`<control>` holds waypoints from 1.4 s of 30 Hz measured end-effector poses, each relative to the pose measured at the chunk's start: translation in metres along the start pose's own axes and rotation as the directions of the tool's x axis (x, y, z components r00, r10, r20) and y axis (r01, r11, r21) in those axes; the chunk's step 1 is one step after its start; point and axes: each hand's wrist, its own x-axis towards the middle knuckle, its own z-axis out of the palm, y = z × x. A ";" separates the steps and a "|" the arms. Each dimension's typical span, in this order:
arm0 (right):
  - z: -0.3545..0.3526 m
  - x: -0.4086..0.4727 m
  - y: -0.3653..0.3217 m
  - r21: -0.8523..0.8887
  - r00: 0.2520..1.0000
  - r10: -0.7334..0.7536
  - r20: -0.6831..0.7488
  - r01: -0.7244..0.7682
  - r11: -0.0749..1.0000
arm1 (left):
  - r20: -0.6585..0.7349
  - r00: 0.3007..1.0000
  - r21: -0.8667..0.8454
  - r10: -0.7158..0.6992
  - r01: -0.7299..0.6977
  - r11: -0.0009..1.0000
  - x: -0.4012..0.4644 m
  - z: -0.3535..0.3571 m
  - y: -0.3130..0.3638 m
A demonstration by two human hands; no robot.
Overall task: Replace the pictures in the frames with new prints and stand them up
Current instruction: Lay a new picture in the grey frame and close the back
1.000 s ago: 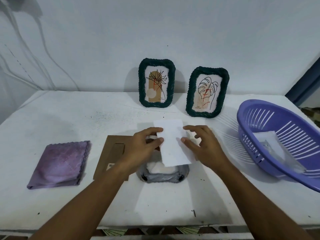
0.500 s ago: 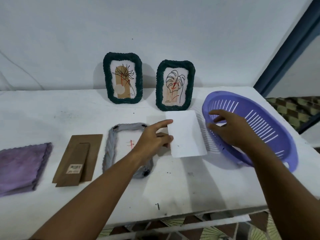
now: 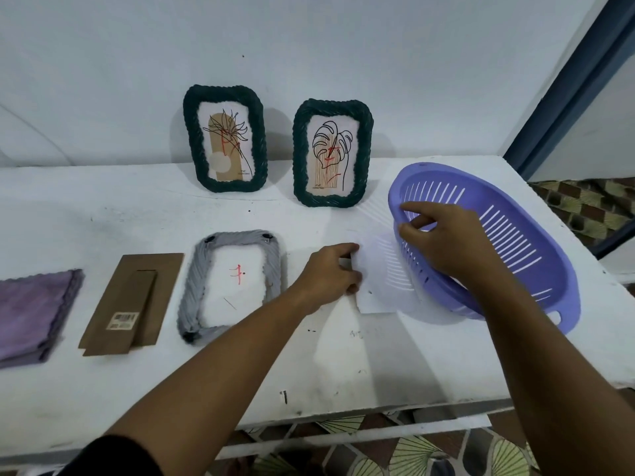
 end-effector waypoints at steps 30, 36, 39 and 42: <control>0.009 0.026 0.060 -0.554 0.813 0.507 0.288 -0.290 0.780 | -0.059 0.893 0.303 0.446 -0.409 0.861 -0.001 0.010 0.045; 0.015 0.029 0.074 -0.535 0.851 0.494 0.177 -0.338 0.774 | -0.029 0.908 0.338 0.417 -0.384 0.859 0.001 0.013 0.044; 0.011 0.026 0.072 -0.482 0.891 0.446 0.081 -0.357 0.800 | -0.028 0.910 0.343 0.413 -0.379 0.859 0.001 0.013 0.046; 0.000 0.026 0.066 -0.348 0.934 0.357 0.021 -0.328 0.878 | -0.031 0.904 0.364 0.426 -0.387 0.848 0.001 0.014 0.046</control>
